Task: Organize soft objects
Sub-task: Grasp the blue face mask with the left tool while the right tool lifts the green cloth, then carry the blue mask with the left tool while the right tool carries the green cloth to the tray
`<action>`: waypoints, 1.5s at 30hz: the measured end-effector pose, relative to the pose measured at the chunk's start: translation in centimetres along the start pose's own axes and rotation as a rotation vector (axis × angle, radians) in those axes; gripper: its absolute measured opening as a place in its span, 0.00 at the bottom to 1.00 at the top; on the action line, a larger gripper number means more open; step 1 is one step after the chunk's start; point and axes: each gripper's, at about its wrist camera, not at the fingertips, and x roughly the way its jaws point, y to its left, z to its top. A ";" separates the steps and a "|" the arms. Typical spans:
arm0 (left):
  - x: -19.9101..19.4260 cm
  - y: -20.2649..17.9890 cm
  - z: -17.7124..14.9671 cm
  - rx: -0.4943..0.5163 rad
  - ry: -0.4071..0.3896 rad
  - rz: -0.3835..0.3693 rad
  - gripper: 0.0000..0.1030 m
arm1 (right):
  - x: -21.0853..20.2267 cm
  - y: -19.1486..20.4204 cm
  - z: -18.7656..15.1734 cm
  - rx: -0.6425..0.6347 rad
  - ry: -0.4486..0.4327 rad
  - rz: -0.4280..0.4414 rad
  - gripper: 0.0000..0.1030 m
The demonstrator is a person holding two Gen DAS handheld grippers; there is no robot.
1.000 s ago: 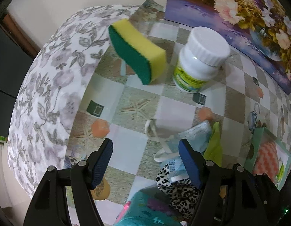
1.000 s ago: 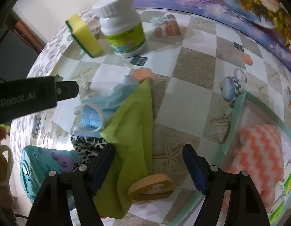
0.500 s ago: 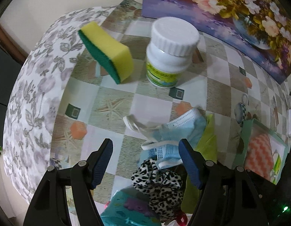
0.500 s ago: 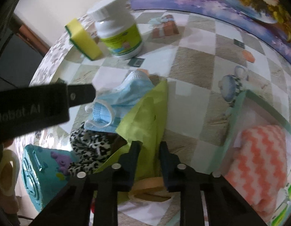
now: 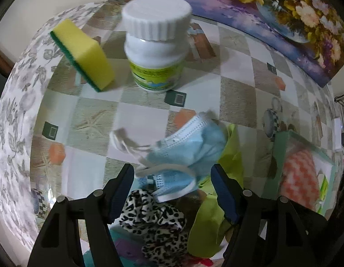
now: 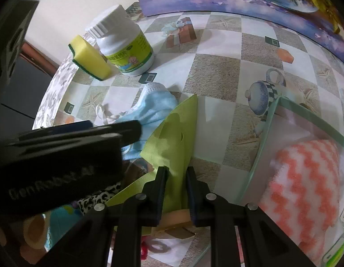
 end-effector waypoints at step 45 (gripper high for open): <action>-4.2 1.1 -1.3 -0.041 -0.128 -0.035 0.19 | -5.4 -1.8 1.0 0.099 -0.130 0.078 0.09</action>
